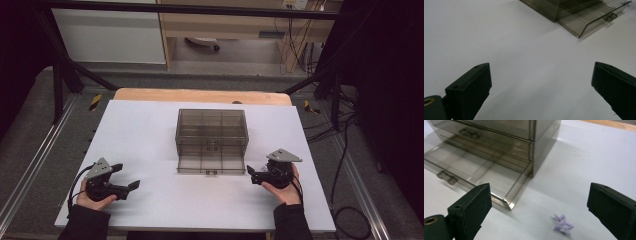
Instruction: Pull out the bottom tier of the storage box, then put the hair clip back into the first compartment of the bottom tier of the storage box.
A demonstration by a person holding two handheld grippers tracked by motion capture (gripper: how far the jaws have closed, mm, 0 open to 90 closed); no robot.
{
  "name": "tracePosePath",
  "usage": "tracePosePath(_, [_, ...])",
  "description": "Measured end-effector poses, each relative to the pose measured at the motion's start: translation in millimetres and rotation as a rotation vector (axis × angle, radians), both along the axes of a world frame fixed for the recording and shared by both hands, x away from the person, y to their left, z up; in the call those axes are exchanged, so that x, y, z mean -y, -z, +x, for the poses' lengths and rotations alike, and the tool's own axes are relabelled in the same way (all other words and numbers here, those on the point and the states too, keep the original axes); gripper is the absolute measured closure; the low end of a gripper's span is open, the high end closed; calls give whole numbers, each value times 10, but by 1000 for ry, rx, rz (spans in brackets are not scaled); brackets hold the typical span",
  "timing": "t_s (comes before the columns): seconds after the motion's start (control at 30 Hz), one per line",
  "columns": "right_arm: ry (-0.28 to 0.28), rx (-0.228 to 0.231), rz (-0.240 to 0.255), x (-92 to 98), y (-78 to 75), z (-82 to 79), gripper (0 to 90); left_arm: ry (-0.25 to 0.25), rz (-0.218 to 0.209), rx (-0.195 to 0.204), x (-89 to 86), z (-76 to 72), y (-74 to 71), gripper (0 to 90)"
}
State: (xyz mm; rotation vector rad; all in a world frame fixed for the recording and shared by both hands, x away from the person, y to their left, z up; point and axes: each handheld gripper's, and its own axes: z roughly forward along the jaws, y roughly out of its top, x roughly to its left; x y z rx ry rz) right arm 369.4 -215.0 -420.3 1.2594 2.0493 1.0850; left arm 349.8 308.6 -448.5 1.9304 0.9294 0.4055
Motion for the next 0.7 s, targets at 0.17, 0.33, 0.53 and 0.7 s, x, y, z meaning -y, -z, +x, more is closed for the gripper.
tracePosePath(0.17, [22,-2,1,57,7,9,67,-2,-1,0,-1,0,1,20])
tracePosePath(0.33, [42,-8,-3,123,25,19,71,-1,2,0,-1,4,2,21])
tracePosePath(0.53, [65,-17,-8,197,56,34,82,0,1,0,-1,4,1,21])
tracePosePath(0.7, [78,-25,-19,235,83,53,100,-1,1,-2,-4,5,5,20])
